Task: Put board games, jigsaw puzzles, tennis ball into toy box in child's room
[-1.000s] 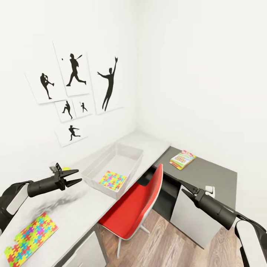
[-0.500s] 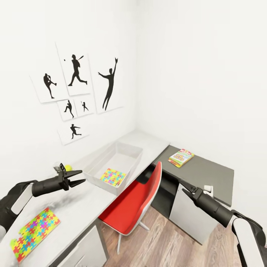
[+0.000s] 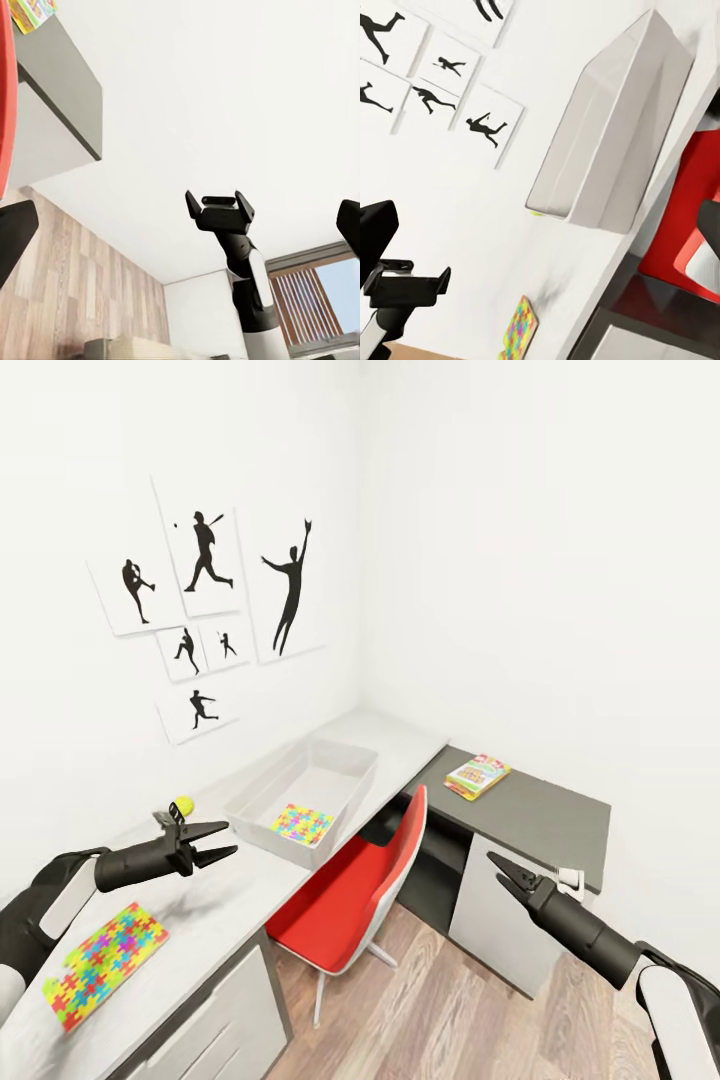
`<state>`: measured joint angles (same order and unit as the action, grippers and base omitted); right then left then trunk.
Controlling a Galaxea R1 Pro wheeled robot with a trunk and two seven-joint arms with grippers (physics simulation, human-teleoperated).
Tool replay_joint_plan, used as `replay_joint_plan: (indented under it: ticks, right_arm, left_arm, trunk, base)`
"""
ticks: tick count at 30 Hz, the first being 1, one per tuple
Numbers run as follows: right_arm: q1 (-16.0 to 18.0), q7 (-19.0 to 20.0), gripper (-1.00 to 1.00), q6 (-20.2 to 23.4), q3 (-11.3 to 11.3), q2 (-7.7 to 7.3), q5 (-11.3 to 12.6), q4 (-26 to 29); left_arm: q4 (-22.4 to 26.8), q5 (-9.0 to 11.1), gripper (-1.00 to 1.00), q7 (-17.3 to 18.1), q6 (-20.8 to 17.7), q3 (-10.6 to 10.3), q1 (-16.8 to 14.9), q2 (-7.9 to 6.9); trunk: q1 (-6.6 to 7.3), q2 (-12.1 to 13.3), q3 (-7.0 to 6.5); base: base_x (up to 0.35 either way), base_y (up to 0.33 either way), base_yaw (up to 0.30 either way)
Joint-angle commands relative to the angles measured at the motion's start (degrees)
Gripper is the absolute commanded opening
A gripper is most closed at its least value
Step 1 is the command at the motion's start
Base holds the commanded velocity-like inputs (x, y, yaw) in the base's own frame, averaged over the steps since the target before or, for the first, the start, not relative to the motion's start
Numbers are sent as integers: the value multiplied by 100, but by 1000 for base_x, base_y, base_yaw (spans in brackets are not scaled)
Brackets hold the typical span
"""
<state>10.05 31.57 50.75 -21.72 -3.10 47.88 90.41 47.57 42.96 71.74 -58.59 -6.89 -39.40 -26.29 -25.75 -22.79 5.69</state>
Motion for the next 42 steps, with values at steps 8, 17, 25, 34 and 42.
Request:
replay_joint_plan:
  ticks: [8,17,25,34,42]
  right_arm:
    - [6,40,100,32,-16,-11,-7,3]
    - [6,42,100,31,-10,-11,-7,3]
    - [6,39,100,26,-8,5,-7,3]
    - [-2,50,100,28,-8,-5,-7,3]
    - [-3,51,100,23,-8,2,-7,0]
  left_arm:
    - [-2,19,100,15,-39,-23,-6,-8]
    - [-2,19,100,17,-39,-23,-6,-8]
    - [-2,19,100,20,-39,-23,-6,-15]
    - [-2,19,100,24,-39,-23,-6,-17]
    - [-2,21,100,29,-46,-15,-6,-29]
  trunk:
    - [-4,-13,-30]
    - [-4,-13,-36]
    - [-4,-13,-38]
    - [-4,-13,-88]
    - [-4,-13,-142]
  base:
    - [-7,0,-165]
    - [0,0,-20]
    - [0,0,-8]
    - [-41,0,-150]
    - [-135,0,-185]
